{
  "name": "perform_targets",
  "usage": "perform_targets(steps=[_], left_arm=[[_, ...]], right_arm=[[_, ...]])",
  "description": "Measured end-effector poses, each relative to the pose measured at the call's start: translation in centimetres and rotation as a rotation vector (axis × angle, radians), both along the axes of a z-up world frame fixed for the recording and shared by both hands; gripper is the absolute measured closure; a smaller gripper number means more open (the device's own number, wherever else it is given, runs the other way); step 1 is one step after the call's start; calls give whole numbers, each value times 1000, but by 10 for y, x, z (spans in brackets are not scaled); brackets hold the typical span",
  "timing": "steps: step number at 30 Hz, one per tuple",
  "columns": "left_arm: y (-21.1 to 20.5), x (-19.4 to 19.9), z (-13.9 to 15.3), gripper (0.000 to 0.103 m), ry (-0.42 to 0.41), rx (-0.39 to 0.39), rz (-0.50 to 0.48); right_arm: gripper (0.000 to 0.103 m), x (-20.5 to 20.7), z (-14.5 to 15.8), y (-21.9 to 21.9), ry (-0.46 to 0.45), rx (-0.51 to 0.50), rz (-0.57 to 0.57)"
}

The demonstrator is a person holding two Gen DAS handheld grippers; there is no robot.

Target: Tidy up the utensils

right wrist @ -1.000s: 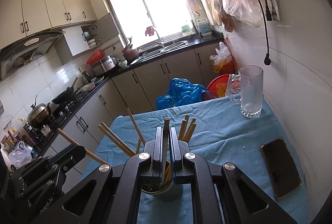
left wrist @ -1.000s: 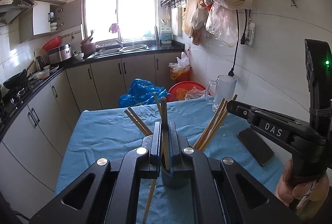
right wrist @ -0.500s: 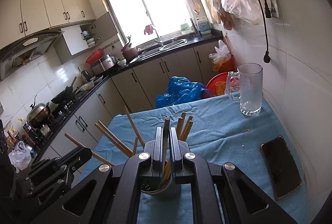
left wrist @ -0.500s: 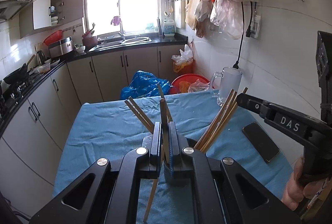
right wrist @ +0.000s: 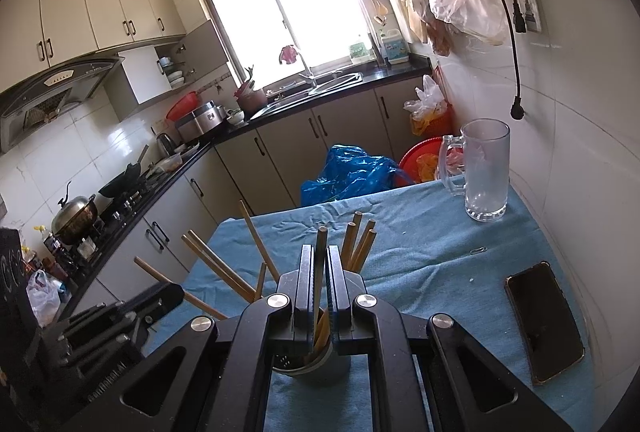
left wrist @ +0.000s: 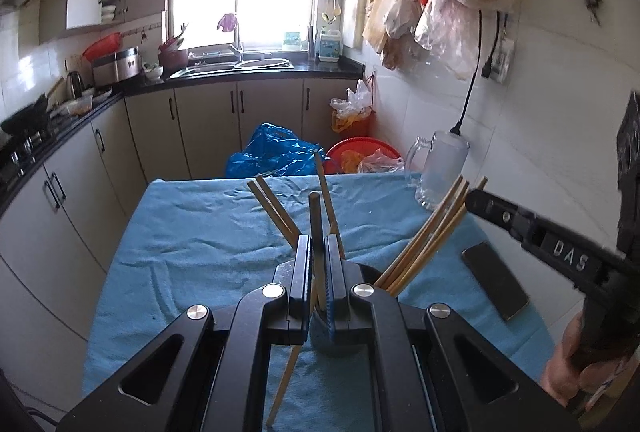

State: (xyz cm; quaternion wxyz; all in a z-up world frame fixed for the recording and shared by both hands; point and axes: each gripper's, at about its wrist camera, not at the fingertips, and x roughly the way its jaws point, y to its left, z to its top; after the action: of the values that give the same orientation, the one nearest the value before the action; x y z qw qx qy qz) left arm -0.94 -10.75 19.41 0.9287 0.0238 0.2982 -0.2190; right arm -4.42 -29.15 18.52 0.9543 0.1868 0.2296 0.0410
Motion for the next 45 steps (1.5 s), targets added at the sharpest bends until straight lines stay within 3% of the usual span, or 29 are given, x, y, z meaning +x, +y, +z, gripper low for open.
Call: perform_targets(steps=[19,26,38,45], left_arm=[[16,10,9,98,50,-93,6],[18,1,22,98,32,-133,-17],[1,-22,39,98,-83,-61,-35],[-2,-18,36,98,-70,-47,-32]], right_arm=[[97,-8,0,-3,-24,12,6],[97,-10,5,-8,-47,19,-2],[97,-19,17,-4,-101,-28,-8],[97,-27,26,-1,-134,-46,-9]])
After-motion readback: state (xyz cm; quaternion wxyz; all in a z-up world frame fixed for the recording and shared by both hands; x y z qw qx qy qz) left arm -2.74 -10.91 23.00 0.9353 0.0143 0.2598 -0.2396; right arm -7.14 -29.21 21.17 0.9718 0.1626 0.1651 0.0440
